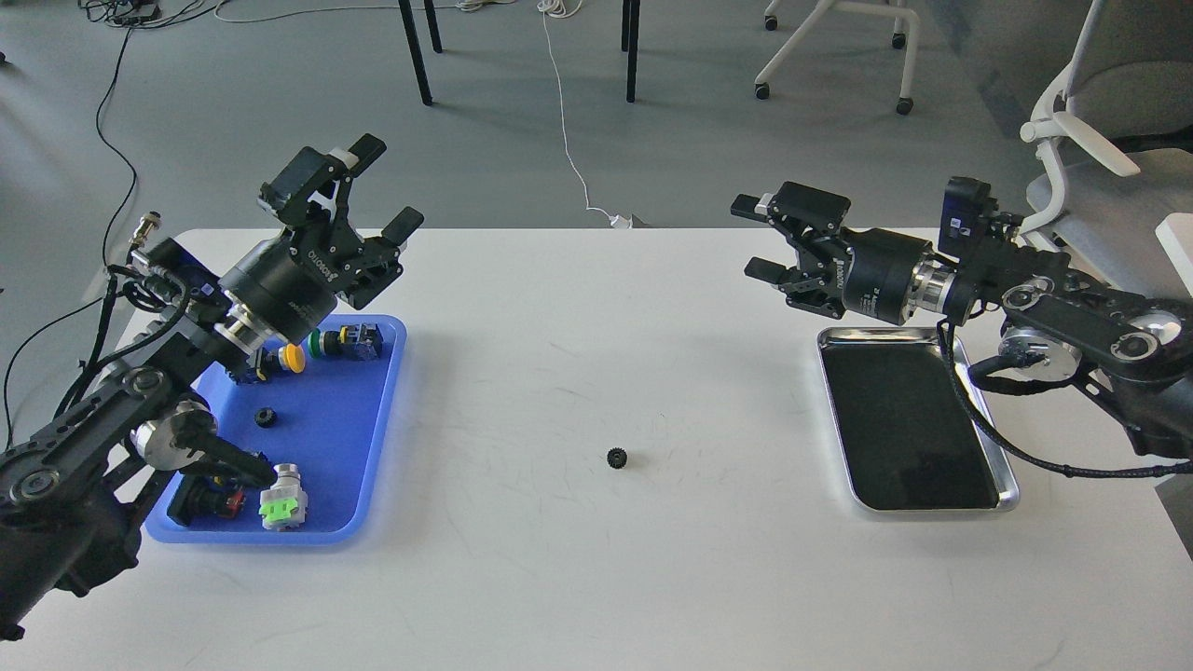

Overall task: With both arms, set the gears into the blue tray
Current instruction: 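Reach the left gripper toward the black gear on the table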

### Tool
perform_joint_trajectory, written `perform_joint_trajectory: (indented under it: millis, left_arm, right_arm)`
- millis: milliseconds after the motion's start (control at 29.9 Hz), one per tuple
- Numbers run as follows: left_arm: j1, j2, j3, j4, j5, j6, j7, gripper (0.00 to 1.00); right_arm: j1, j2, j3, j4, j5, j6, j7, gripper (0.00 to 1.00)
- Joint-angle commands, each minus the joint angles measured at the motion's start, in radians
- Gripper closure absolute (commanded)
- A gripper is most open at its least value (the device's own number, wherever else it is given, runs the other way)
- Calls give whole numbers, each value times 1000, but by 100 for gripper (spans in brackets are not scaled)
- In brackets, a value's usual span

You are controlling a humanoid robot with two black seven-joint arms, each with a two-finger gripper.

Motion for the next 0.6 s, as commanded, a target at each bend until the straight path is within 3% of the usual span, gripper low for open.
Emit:
perform_joint_trajectory:
  millis: [0, 167, 401, 568]
  left_arm:
    - [-15, -3, 58, -59, 258, -2, -22, 2]
    - [-100, -3, 231, -119, 624, 18, -22, 2]
    - [-280, -30, 477, -121, 1238, 77, -22, 2]
    - [-379, -83, 609, -31, 1238, 94, -22, 2]
  right_arm:
    - [-138, -8, 152, -7, 193, 0, 0, 3]
    - [-256, -8, 308, -26, 314, 0, 0, 3]
    - [-335, -57, 359, -23, 318, 0, 0, 3]
    - [-352, -81, 360, -23, 330, 0, 0, 3]
